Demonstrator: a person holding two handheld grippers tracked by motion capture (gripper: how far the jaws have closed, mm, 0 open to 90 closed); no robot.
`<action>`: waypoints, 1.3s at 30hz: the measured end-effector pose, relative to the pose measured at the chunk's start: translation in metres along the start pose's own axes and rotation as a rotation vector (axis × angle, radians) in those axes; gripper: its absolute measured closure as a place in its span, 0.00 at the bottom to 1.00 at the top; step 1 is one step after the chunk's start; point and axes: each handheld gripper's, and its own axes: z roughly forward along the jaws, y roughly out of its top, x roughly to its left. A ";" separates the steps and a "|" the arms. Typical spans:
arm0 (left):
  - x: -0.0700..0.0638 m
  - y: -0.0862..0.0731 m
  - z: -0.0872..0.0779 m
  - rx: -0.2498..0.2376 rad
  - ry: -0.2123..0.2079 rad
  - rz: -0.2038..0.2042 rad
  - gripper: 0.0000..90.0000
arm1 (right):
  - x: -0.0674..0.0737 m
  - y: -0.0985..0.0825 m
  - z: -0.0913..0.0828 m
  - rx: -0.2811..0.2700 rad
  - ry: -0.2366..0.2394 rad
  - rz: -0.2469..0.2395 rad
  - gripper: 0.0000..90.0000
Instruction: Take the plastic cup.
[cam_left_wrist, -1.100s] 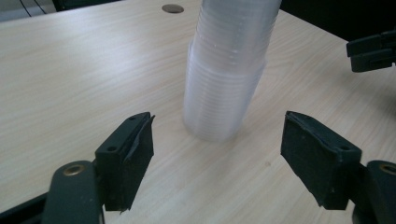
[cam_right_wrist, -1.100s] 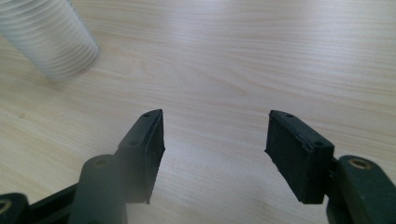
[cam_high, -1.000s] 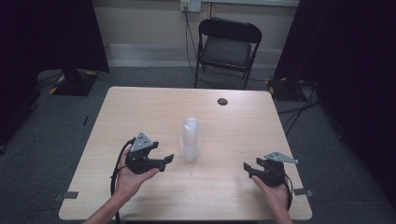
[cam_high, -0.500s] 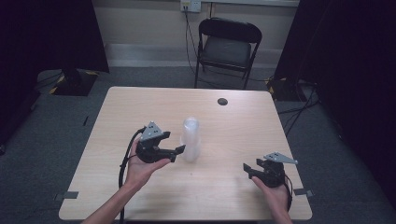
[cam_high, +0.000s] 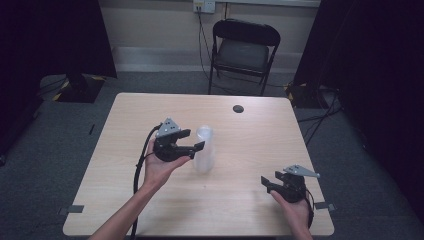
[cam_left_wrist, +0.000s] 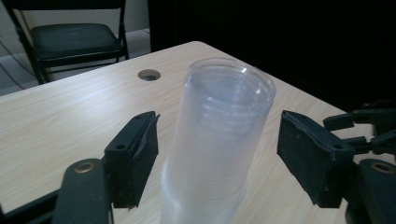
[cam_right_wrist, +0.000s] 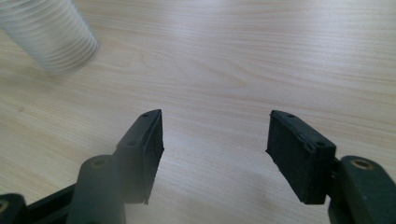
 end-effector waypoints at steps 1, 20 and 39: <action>0.000 0.000 0.000 0.000 0.000 0.000 0.33 | 0.000 0.000 0.000 -0.001 0.001 0.001 0.40; -0.001 -0.005 0.044 0.054 0.019 0.104 0.25 | 0.004 -0.002 0.000 0.006 0.014 -0.003 0.41; 0.005 -0.022 0.060 0.131 -0.006 0.091 0.30 | 0.004 -0.003 -0.004 0.001 0.006 -0.011 0.41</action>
